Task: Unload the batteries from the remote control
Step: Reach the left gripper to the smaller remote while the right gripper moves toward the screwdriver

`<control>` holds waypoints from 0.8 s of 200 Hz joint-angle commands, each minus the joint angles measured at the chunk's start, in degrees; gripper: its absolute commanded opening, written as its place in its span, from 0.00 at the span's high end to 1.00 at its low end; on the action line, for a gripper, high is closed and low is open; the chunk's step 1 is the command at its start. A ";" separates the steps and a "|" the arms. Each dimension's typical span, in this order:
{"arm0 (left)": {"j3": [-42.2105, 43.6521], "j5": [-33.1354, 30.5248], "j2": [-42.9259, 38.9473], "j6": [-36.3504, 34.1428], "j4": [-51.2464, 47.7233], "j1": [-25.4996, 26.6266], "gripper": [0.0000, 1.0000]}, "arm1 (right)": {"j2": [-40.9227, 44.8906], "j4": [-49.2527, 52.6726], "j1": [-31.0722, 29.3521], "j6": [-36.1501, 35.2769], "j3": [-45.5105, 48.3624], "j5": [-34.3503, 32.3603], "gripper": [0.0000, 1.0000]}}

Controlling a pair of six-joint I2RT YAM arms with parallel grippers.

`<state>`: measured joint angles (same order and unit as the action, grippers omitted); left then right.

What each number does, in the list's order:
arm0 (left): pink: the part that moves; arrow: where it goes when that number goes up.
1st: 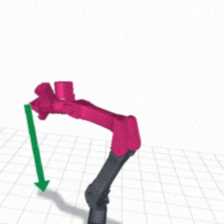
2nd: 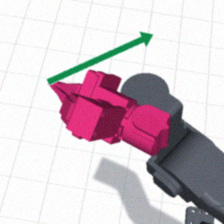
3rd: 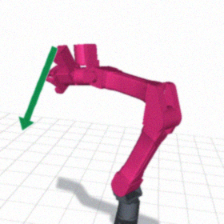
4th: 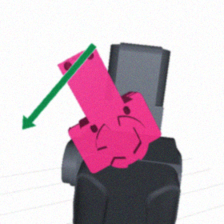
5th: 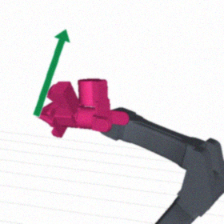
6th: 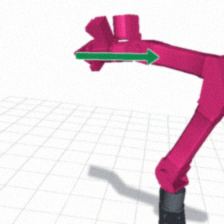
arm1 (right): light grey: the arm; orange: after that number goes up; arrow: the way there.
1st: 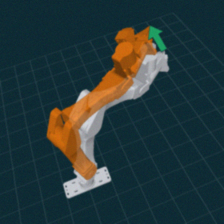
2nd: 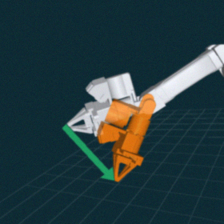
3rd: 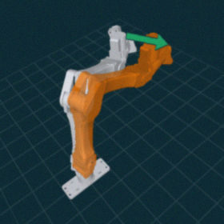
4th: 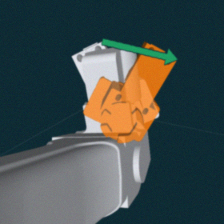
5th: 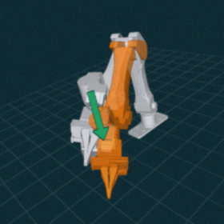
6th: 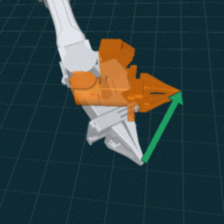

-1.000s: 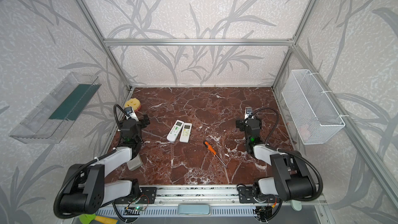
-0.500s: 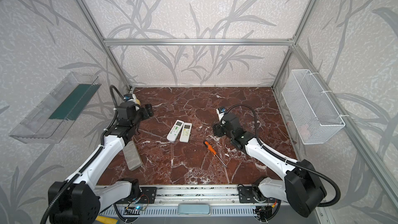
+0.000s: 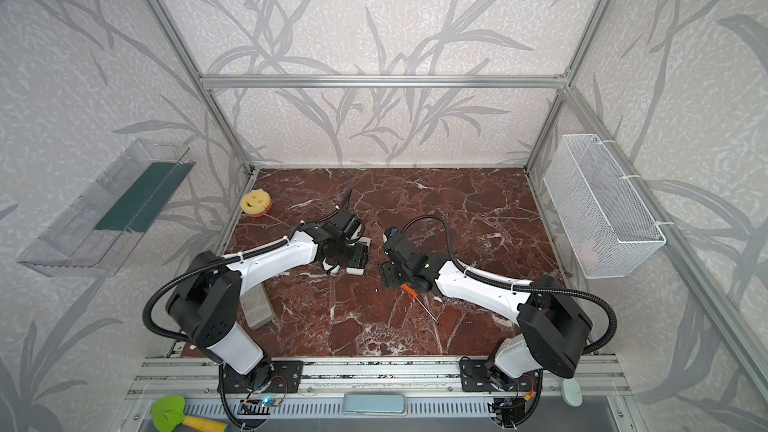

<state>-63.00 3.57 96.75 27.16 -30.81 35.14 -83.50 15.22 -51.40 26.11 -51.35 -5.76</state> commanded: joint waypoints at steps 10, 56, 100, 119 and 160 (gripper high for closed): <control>-1.78 -3.57 2.65 3.78 -1.06 0.52 0.26 | 2.25 -1.70 -1.08 3.26 2.97 1.78 0.47; -3.00 -5.92 7.53 4.67 1.37 0.55 0.23 | 1.88 -3.16 -1.15 4.92 4.49 2.95 0.53; -3.53 -2.98 11.29 5.49 5.85 0.55 0.25 | 0.47 -4.60 -1.13 6.59 4.50 4.35 0.49; -3.83 -2.78 11.78 6.02 6.71 0.64 0.32 | 0.12 -5.12 -1.14 8.61 4.66 4.25 0.46; -4.28 -1.31 10.29 6.12 6.66 0.58 0.55 | 1.42 -9.69 -0.75 14.12 7.36 5.47 0.45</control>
<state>-66.41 0.64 106.98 32.01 -23.53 35.53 -82.81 9.02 -52.49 35.77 -46.17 -1.34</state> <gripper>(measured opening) 0.535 0.548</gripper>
